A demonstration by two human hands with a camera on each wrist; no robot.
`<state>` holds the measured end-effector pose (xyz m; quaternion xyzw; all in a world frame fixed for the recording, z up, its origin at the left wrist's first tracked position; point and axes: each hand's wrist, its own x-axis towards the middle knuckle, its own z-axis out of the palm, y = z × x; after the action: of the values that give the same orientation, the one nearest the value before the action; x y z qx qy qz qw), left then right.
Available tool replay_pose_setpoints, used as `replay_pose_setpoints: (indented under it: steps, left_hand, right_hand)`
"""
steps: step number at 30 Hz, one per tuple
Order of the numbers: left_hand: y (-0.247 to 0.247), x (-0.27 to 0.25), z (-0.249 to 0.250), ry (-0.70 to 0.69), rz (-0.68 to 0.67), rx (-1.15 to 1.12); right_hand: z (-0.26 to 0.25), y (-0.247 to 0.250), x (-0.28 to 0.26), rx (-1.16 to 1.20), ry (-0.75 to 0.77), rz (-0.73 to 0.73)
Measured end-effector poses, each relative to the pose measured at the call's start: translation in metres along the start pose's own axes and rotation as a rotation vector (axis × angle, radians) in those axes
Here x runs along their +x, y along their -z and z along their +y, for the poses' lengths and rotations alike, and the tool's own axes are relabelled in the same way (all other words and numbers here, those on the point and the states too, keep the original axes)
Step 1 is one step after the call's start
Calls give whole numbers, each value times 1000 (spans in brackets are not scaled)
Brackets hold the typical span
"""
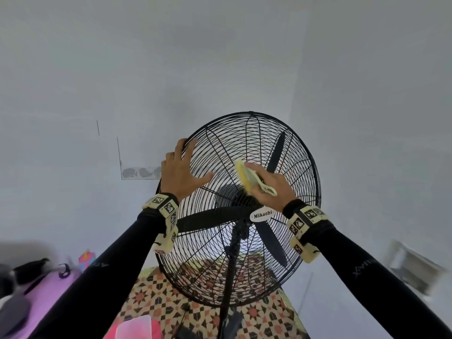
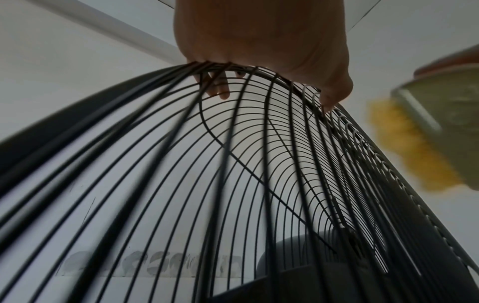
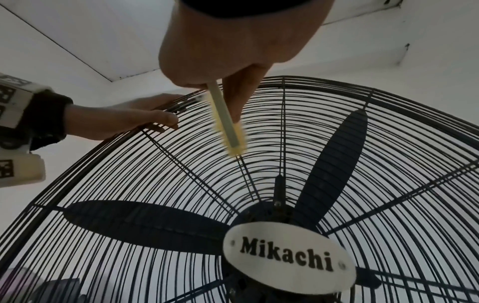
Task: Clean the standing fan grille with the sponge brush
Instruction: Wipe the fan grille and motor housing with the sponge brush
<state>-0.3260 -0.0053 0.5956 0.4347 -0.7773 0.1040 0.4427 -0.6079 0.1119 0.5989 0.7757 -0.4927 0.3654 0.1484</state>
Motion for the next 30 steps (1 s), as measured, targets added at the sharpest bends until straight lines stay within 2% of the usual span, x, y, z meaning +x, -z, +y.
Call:
replay_pose_setpoints:
  steps: [5,10,16,22,27,30]
  left_hand:
    - [1,-2,0,46,-12,7]
    - [1,-4,8,54,2,38]
    - [5,-6,7,90,-13,53]
    - [3,-6,12,75,3,49]
    - [5,-8,10,87,8,43]
    - [5,-7,12,88,3,45]
  right_hand:
    - [25,-15,-34,-91,16,-139]
    - [21,-1,-36,-62,36,-33]
    - [36,-19,-65,-111,-12,-165]
    - [27,-6,-50,-75,-43,-85]
    - [43,-8,-66,-148,-47,-221]
    - [37,2,-61,-149,-42,-158]
